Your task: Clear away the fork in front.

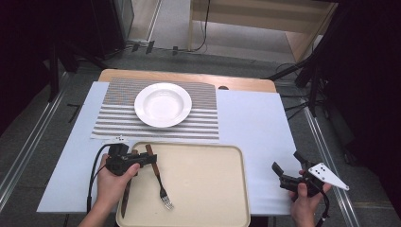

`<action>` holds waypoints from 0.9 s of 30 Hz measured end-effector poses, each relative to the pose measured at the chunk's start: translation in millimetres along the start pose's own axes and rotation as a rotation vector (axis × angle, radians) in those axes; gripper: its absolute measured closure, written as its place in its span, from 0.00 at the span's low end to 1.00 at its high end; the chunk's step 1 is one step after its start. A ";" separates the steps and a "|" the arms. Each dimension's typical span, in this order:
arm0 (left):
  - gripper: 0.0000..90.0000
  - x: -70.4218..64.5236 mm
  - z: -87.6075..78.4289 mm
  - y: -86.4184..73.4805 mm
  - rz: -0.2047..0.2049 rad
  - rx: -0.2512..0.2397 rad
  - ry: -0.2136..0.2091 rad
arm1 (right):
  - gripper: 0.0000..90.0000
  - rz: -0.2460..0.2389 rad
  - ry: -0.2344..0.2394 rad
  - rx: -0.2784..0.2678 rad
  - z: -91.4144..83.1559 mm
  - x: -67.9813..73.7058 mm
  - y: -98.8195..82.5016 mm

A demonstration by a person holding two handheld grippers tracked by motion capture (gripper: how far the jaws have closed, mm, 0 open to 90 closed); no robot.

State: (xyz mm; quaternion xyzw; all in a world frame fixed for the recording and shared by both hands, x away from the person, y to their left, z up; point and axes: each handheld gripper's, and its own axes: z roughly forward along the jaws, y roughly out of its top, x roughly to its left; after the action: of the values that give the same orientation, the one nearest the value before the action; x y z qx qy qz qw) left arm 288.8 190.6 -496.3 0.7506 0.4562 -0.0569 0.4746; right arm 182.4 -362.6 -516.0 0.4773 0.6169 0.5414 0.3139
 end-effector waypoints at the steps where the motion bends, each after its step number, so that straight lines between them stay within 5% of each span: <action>1: 0.70 0.0 0.7 -0.4 0.002 0.011 0.011 | 0.00 0.000 0.000 0.000 0.0 0.0 0.0; 18: 0.64 -4.2 6.3 -3.6 0.029 0.054 0.095 | 0.00 0.023 0.002 -0.009 0.1 -2.7 -1.5; 27: 0.57 -9.9 11.3 -5.4 0.085 0.078 0.193 | 0.00 0.024 0.005 -0.012 0.2 -3.1 -1.8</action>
State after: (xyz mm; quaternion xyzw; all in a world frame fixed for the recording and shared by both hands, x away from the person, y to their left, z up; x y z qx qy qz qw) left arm 283.0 176.4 -500.9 0.7891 0.4650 0.0183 0.4010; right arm 183.2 -365.3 -518.2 0.4813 0.6089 0.5499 0.3086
